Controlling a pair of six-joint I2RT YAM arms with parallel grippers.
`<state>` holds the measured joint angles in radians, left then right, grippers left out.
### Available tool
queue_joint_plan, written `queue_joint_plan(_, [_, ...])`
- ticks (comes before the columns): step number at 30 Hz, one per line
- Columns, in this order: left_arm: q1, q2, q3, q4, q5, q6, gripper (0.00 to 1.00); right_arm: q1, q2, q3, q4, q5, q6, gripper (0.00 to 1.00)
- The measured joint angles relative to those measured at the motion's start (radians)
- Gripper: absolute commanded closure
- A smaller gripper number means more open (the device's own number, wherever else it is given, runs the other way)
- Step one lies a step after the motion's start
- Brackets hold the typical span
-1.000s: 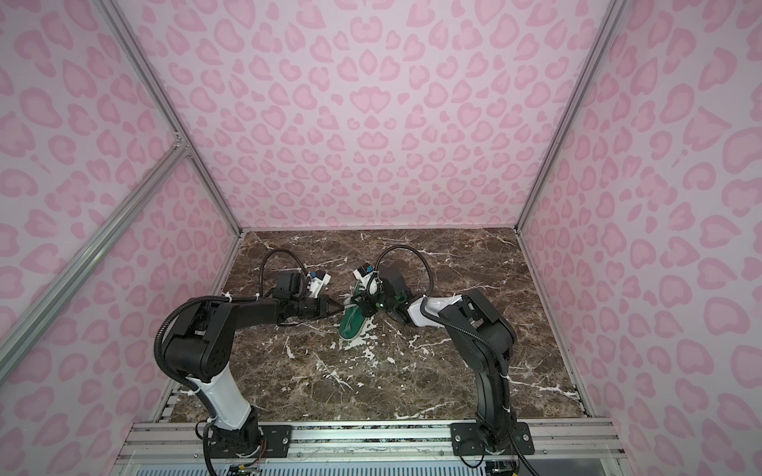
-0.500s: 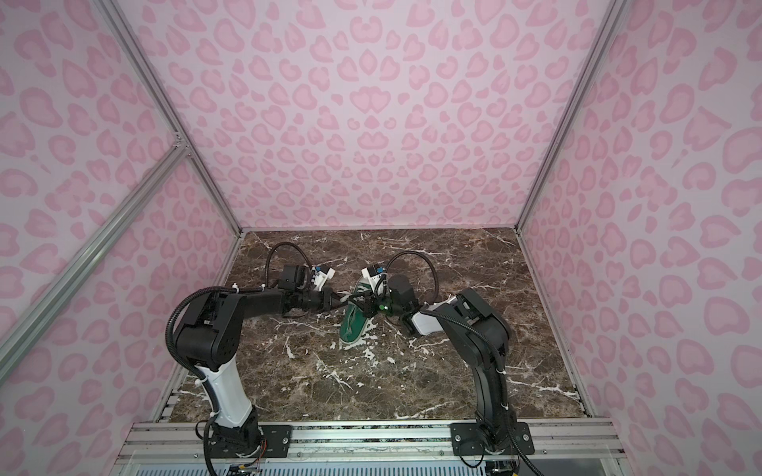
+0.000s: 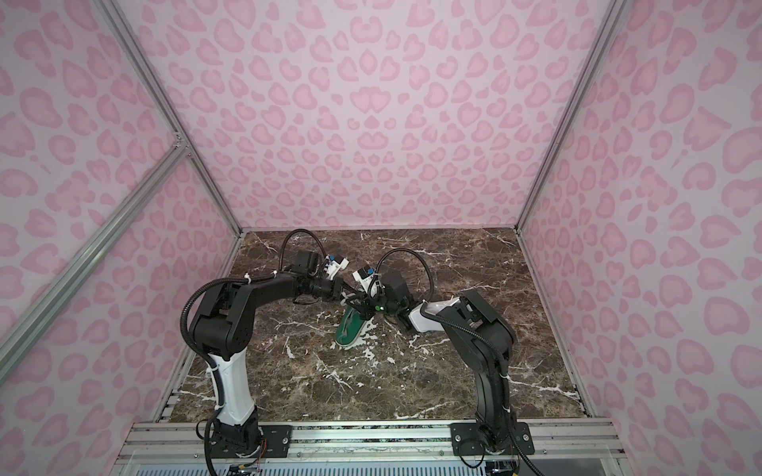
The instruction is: Tie the shoes
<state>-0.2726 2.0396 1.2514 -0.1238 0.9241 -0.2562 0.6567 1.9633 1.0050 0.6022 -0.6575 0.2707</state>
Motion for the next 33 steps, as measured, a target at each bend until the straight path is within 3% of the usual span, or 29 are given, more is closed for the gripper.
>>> queue_joint_plan(4, [-0.01,0.014,0.034,-0.024,0.007,0.007,0.97,0.008,-0.007,0.043,-0.128,0.014,-0.082,0.91])
queue_joint_plan(9, [-0.034,0.023,0.073,-0.034,-0.004,0.04,0.97,0.037,-0.039,0.091,-0.296,0.016,-0.19,0.69])
queue_joint_plan(16, [-0.042,0.032,0.093,-0.064,-0.008,0.07,0.96,0.016,-0.159,0.01,-0.363,0.032,-0.22,0.62])
queue_joint_plan(27, [-0.063,0.052,0.18,-0.153,-0.027,0.136,0.91,-0.051,-0.274,-0.131,-0.332,0.057,-0.148,0.59])
queue_joint_plan(30, [-0.064,0.061,0.203,-0.18,-0.034,0.155,0.83,-0.063,-0.281,-0.143,-0.316,0.063,-0.123,0.59])
queue_joint_plan(33, [-0.077,0.071,0.228,-0.205,-0.034,0.174,0.65,-0.076,-0.285,-0.159,-0.285,0.063,-0.101,0.59])
